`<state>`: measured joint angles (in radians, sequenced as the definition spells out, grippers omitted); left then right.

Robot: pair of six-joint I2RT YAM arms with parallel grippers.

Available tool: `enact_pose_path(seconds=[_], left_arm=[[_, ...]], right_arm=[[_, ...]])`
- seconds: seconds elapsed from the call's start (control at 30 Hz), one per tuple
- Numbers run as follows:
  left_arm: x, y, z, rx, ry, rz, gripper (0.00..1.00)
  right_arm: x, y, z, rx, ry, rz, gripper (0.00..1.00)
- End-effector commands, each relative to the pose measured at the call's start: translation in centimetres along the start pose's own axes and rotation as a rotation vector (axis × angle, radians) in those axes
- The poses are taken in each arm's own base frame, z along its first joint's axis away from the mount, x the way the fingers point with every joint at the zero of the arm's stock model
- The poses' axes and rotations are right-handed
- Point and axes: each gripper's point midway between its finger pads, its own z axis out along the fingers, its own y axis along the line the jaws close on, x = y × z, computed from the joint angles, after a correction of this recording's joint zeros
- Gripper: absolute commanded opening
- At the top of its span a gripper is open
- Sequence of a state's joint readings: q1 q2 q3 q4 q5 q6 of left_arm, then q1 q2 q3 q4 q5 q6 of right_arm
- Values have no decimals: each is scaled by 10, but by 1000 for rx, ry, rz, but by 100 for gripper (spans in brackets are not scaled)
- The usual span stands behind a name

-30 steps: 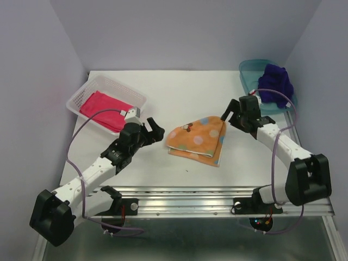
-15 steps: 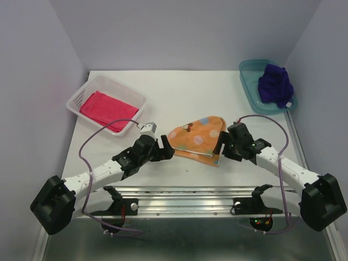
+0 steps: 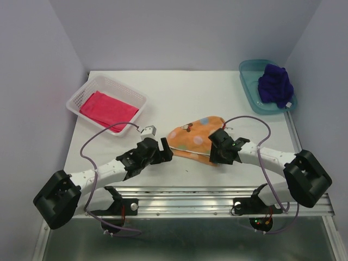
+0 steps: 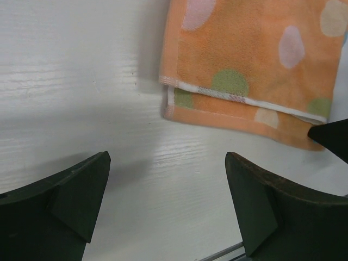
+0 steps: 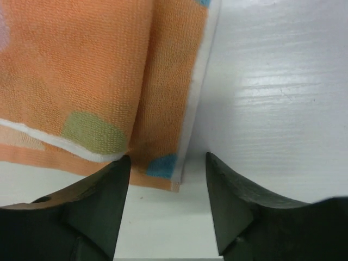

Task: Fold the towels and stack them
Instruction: Flatten out the crumpled towel

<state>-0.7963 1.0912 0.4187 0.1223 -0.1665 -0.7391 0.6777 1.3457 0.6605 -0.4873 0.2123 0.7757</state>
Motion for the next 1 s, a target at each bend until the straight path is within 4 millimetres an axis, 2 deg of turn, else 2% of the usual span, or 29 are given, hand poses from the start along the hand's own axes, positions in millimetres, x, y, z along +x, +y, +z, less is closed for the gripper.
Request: enact_pose_path(seconds=[0.0, 0.17, 0.3, 0.37, 0.4, 0.47, 0.57, 0.77, 0.97], left_arm=[[-10, 0, 6, -48, -40, 4, 99], [-14, -4, 12, -69, -39, 16, 99], [-6, -7, 20, -88, -15, 49, 99], [-3, -15, 26, -89, 4, 94, 95], [-1, -16, 27, -96, 9, 105, 94], [3, -12, 30, -135, 17, 120, 84], [5, -6, 35, -173, 19, 113, 75], [3, -3, 42, -217, 17, 121, 75], [-9, -3, 43, -246, -14, 107, 75]], right_arm=[[6, -5, 13, 78, -13, 20, 55], [13, -13, 12, 87, -10, 49, 33], [20, -6, 13, 21, 4, 55, 26], [23, 3, 16, -25, 15, 59, 20], [23, 4, 16, -32, 16, 63, 19], [24, 5, 17, -42, 17, 65, 18], [24, 6, 16, -53, 13, 69, 17], [24, 5, 13, -58, 11, 64, 16], [28, -1, 15, -43, 13, 66, 15]])
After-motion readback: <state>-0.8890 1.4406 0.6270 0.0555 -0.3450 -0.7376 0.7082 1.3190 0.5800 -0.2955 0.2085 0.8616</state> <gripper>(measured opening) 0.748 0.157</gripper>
